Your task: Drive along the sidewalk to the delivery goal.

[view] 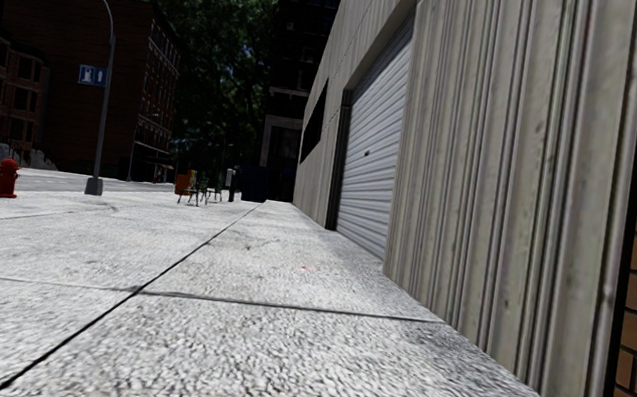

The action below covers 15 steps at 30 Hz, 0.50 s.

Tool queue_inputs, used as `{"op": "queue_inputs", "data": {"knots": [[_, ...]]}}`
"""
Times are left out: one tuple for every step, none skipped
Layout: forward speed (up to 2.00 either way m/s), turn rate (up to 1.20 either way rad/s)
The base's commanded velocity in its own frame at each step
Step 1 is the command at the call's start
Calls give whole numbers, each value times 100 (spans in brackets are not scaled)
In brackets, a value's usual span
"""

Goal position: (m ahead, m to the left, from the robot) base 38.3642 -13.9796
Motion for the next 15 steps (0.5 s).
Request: {"op": "queue_inputs", "data": {"knots": [[158,9],[158,4],[158,1],[158,0],[158,0],[158,0],[158,0],[158,0],[158,0],[158,0],[158,0],[158,0],[158,0],[158,0],[158,0]]}}
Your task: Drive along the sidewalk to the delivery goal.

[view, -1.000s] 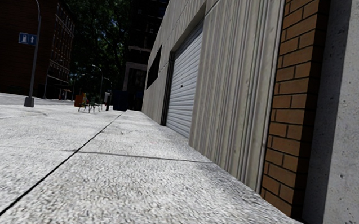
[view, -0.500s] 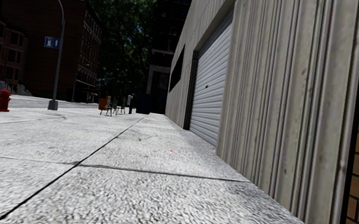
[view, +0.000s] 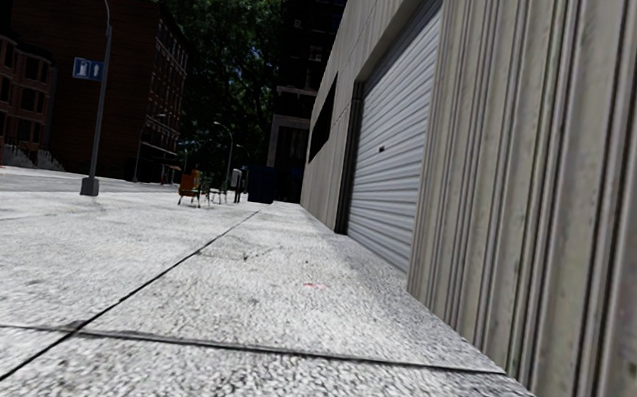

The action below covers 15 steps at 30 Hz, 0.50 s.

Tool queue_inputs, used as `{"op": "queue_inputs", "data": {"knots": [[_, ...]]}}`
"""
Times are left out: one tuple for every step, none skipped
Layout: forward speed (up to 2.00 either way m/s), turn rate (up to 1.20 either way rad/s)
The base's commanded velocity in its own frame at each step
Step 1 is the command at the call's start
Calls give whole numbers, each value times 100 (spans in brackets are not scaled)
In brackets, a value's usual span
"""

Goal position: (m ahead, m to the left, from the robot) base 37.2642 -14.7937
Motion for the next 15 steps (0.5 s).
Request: {"op": "queue_inputs", "data": {"knots": [[158,0],[158,0],[158,0],[158,1],[158,53],[159,77],[159,120],[161,120],[161,120],[178,120],[189,120],[191,120],[192,50],[192,50],[195,7]]}}
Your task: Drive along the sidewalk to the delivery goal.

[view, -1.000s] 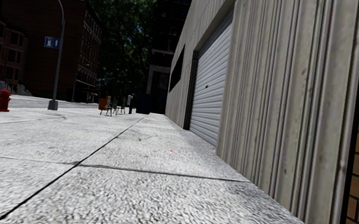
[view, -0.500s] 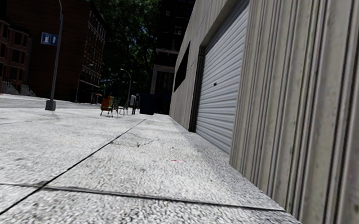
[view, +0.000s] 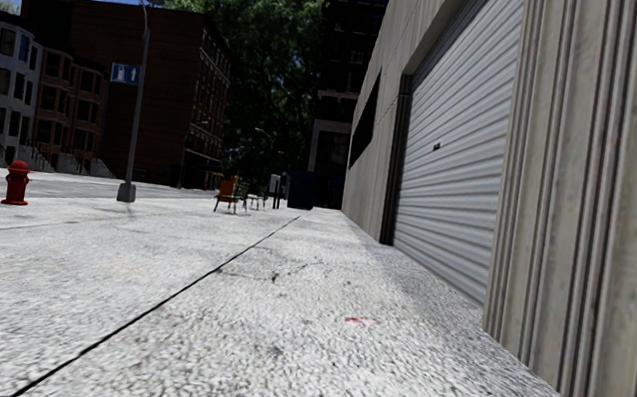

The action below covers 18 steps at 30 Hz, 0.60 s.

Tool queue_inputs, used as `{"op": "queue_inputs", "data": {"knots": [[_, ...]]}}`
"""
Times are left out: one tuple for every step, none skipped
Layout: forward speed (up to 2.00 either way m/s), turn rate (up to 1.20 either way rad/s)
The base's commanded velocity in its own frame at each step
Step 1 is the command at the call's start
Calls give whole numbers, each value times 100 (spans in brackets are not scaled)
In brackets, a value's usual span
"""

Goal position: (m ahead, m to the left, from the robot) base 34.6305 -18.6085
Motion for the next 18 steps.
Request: {"op": "queue_inputs", "data": {"knots": [[200,1],[200,0],[200,0],[200,0],[200,0],[200,0],[200,0],[200,0],[200,0],[200,0],[200,0],[200,0],[200,0],[200,0],[200,0],[200,0],[200,0],[200,0]]}}
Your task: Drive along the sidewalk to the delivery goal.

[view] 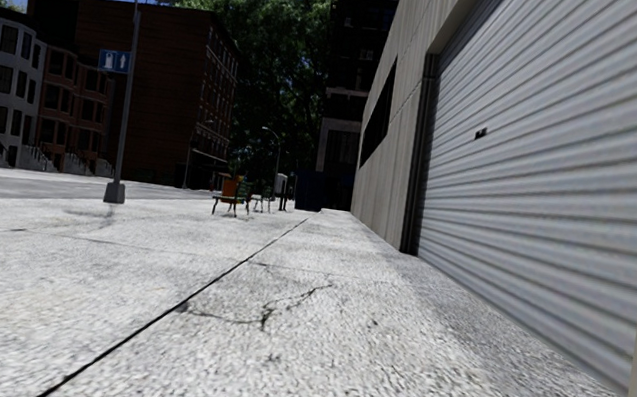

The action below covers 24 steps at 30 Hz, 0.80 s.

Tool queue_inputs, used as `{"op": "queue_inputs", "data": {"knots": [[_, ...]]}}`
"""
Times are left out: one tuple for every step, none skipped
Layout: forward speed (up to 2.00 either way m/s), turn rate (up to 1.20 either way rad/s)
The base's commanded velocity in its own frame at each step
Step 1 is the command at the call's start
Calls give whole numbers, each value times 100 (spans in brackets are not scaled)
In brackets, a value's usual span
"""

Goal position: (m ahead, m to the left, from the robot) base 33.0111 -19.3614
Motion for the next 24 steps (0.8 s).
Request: {"op": "queue_inputs", "data": {"knots": [[200,0],[200,0],[200,0],[200,0],[200,0],[200,0],[200,0],[200,0],[200,0],[200,0],[200,0],[200,0],[200,0],[200,0],[200,0],[200,0],[200,0],[200,0],[200,0],[200,0],[200,0],[200,0],[200,0],[200,0]]}}
